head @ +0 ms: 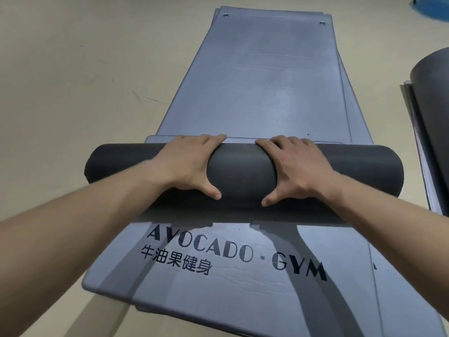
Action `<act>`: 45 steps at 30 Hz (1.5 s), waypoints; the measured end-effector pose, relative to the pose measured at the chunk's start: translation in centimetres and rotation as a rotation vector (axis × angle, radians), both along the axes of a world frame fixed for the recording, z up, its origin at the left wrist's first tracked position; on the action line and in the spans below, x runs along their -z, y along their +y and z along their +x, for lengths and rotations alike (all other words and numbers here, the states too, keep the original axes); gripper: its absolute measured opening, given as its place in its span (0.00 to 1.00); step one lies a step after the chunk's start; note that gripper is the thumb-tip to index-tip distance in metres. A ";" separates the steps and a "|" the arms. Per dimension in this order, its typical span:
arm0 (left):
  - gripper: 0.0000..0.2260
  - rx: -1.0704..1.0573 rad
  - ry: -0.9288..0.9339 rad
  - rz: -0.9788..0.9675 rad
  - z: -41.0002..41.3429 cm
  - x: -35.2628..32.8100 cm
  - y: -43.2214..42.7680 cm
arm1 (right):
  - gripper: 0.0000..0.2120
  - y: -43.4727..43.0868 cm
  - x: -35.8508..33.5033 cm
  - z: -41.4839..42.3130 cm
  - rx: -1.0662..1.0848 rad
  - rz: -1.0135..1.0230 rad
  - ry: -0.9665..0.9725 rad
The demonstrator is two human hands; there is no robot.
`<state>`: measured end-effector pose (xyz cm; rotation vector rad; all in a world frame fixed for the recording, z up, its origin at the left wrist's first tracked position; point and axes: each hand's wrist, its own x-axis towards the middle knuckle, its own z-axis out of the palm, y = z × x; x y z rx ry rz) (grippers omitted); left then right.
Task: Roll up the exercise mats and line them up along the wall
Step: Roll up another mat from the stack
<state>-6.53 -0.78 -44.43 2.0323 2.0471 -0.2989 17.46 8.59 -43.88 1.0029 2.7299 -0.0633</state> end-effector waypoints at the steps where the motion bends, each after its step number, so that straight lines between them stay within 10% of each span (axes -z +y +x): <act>1: 0.66 0.030 0.109 0.097 0.6 1.0 -1.3 | 0.66 1.1 -0.6 -0.7 0.015 -0.062 -0.011; 14: 0.66 -0.118 0.116 -0.125 -1.4 -0.5 4.6 | 0.71 3.6 1.7 -0.9 -0.030 0.102 0.023; 20: 0.42 -0.368 -0.087 -0.287 -1.2 -1.2 4.6 | 0.46 0.8 3.9 1.8 0.317 0.151 0.279; 25: 0.35 -0.544 -0.350 -0.392 -0.9 -0.8 1.7 | 0.38 -6.0 4.5 -1.4 0.521 -0.380 0.523; 34: 0.36 -0.785 -0.738 -0.249 4.5 1.7 -5.0 | 0.43 -4.8 3.0 1.4 0.416 -0.486 0.630; 41: 0.40 -0.758 -0.560 -0.007 8.9 2.6 -6.3 | 0.43 -9.6 5.6 3.7 0.754 -1.083 0.930; 45: 0.41 -0.823 -0.785 -0.023 9.3 3.3 -6.8 | 0.46 -10.2 6.2 3.3 0.744 -1.093 1.043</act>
